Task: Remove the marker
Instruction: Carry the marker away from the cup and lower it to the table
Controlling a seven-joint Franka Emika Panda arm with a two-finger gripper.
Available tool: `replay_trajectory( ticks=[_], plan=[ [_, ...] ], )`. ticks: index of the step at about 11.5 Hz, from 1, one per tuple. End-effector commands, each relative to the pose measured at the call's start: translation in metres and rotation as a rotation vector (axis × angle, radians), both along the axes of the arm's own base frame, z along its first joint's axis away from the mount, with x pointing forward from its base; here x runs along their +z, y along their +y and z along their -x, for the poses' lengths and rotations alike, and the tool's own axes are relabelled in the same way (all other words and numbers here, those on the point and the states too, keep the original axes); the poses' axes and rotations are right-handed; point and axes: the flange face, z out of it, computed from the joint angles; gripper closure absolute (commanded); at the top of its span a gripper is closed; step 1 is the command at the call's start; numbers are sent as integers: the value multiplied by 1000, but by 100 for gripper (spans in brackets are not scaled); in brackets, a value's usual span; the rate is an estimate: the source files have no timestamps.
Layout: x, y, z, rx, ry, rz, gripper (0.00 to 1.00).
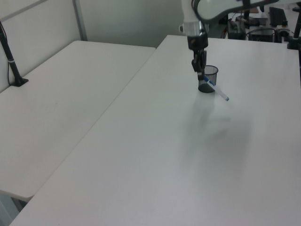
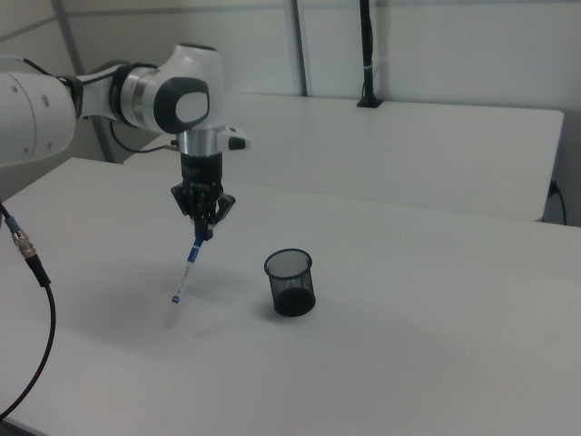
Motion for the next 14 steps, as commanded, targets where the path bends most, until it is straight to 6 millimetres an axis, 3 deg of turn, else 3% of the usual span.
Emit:
replay_trajectory(
  ticks=[1,3,5,6,9,11,14],
  plan=[
    [-44,37,-3,8,80,18,100],
    [-61,45,-4,20,96,29,100],
    [-93,63,-9,52,101,41,97],
    [-94,66,-13,42,64,46,93],
    [-92,63,-17,26,39,48,60],
    [-75,62,-16,20,18,54,0],
    [-17,47,-3,-3,-56,89,0]
  ],
)
